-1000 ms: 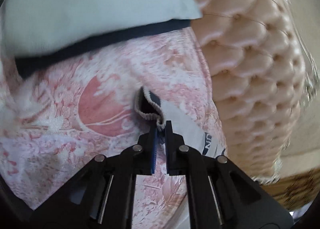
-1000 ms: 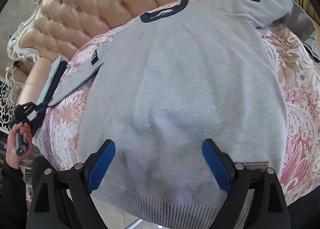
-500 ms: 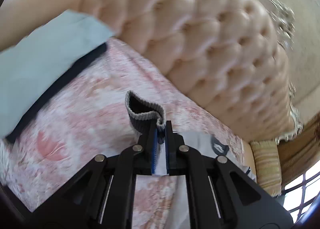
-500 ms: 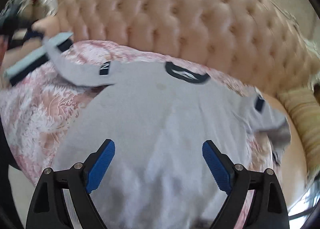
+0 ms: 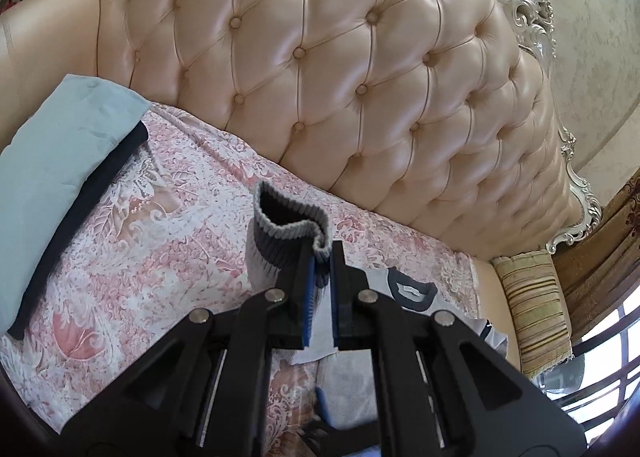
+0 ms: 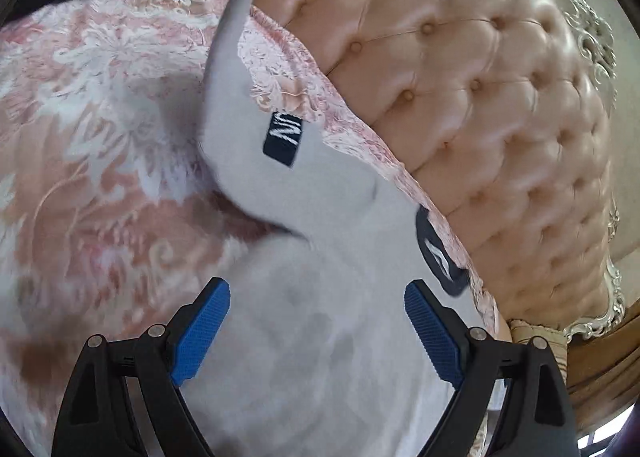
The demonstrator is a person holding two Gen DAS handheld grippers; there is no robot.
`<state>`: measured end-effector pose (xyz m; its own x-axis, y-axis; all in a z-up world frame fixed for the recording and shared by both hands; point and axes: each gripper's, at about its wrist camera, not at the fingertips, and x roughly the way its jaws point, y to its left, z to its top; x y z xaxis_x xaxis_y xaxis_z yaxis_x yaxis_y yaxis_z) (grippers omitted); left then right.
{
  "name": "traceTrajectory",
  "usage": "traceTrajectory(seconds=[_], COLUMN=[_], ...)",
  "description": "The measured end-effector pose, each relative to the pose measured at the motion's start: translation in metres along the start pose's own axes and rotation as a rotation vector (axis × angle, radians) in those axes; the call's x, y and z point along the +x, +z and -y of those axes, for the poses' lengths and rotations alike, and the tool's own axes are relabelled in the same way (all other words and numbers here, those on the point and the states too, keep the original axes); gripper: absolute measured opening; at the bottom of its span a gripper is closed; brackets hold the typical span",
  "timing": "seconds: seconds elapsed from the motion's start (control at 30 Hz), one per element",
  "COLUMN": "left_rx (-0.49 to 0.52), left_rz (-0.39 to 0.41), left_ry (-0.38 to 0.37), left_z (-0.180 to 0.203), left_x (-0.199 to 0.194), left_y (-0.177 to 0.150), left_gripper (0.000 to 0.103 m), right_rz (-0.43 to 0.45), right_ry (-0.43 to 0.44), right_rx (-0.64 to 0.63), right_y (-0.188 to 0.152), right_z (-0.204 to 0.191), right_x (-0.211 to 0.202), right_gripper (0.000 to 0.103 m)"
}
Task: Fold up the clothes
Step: 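Carry the sleeve cuff across the sweater body with the left gripper and release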
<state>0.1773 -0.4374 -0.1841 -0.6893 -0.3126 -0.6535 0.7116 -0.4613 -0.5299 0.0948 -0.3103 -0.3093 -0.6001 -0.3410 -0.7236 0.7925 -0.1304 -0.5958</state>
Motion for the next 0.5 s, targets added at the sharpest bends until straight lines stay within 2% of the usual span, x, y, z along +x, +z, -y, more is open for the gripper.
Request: traceTrajectory(seconds=[0.13,0.3,0.33,0.37,0.43,0.47,0.5], left_rx=[0.013,0.05,0.055,0.062,0.075,0.079,0.081], left_rz=[0.008,0.02,0.018,0.013,-0.002,-0.01,-0.018], left_ry=[-0.023,-0.05,-0.054,-0.054,-0.048,-0.045,-0.042], left_z=[0.007,0.024,0.027,0.03,0.034,0.036,0.038], left_x=[-0.006,-0.013,-0.013,-0.012,-0.007,-0.004,-0.001], left_y=[0.003,0.009,0.01,0.011,0.01,0.009,0.009], left_gripper=[0.007,0.007,0.007,0.007,0.007,0.007,0.007], right_rz=[-0.031,0.002,0.0,-0.001,-0.003,-0.005,-0.006], right_ry=[0.047,0.083,0.108,0.132,0.181,0.206,0.23], right_rx=[0.015,0.017,0.035,0.052,0.087,0.105,0.122], right_y=[0.013,0.028,0.029,0.03,0.032,0.034,0.035], right_z=[0.001,0.004,0.006,0.009,0.015,0.017,0.02], right_x=[0.023,0.038,0.04,0.042,0.046,0.048,0.05], right_gripper=[0.09,0.09,0.086,0.064,0.038,0.019,0.017])
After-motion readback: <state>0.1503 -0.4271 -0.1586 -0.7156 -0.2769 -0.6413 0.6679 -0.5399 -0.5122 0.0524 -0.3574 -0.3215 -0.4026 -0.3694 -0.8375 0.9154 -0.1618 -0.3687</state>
